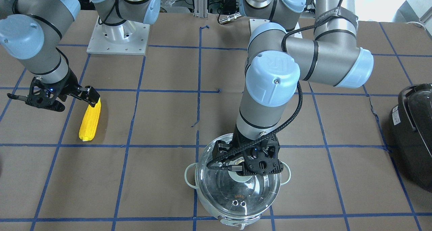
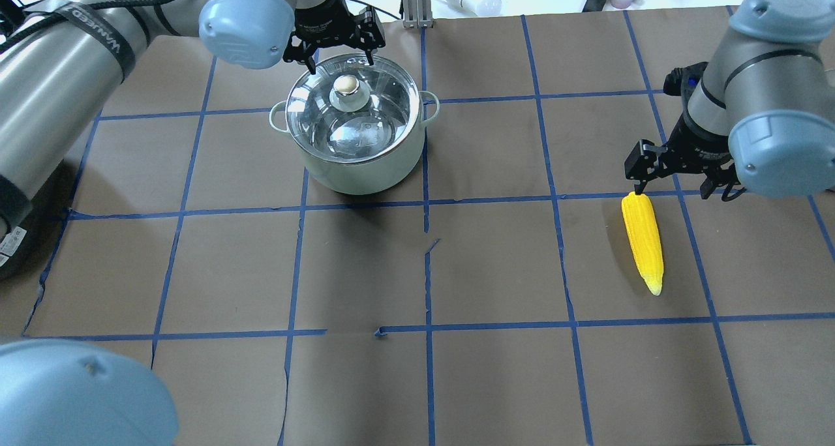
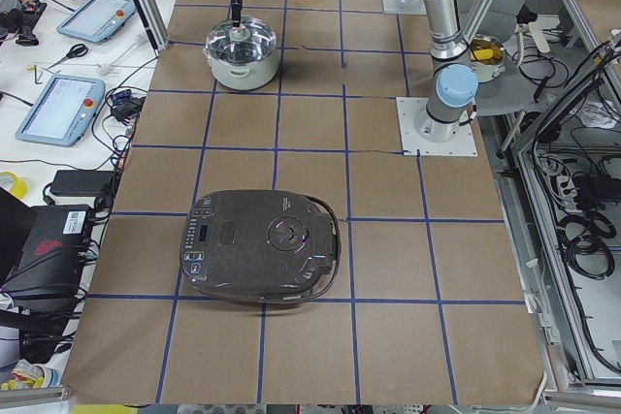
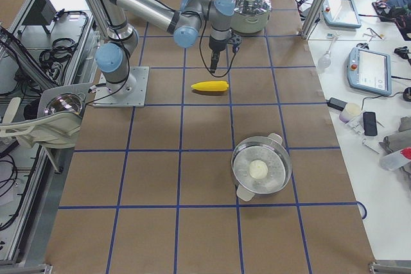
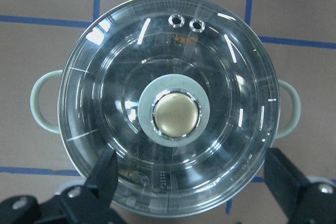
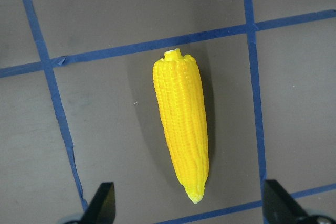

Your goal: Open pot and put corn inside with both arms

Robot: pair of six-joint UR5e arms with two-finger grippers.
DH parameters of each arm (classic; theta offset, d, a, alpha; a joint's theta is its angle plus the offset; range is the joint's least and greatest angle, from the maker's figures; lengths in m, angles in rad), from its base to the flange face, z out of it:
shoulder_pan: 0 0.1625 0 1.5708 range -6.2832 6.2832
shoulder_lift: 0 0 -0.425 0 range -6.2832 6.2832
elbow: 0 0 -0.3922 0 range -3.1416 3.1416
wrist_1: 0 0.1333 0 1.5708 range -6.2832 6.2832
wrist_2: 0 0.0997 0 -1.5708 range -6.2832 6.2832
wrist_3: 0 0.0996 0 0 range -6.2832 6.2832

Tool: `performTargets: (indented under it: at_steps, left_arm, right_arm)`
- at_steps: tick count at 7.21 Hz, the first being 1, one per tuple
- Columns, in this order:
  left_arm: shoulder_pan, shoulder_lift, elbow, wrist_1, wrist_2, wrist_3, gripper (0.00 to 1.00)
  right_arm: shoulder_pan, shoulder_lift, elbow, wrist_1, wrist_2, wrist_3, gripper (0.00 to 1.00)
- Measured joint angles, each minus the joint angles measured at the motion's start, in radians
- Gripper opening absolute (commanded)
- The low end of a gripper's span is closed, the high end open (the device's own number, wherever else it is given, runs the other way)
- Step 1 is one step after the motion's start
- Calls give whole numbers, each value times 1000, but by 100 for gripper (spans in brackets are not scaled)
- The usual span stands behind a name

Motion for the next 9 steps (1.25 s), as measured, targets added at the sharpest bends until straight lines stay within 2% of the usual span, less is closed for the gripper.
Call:
performTargets:
  at_steps: [2,6,8,9]
  left_arm:
    - [-8,-30,0,7,25,16,93]
    - [-6,-36,-8,5,34,30,43]
    - [-1,-31,-20,1,34,34,34]
    - [4,-26,-27,-1,33,41,34]
  right_arm:
    - [-5,58,59,-117,0,-31,100]
    - [-28,147,112,-222,0,-52,99]
    - [-30,172,138,-266,-2,-53,76]
    - [-34,182,142,-274,-6,-53,42]
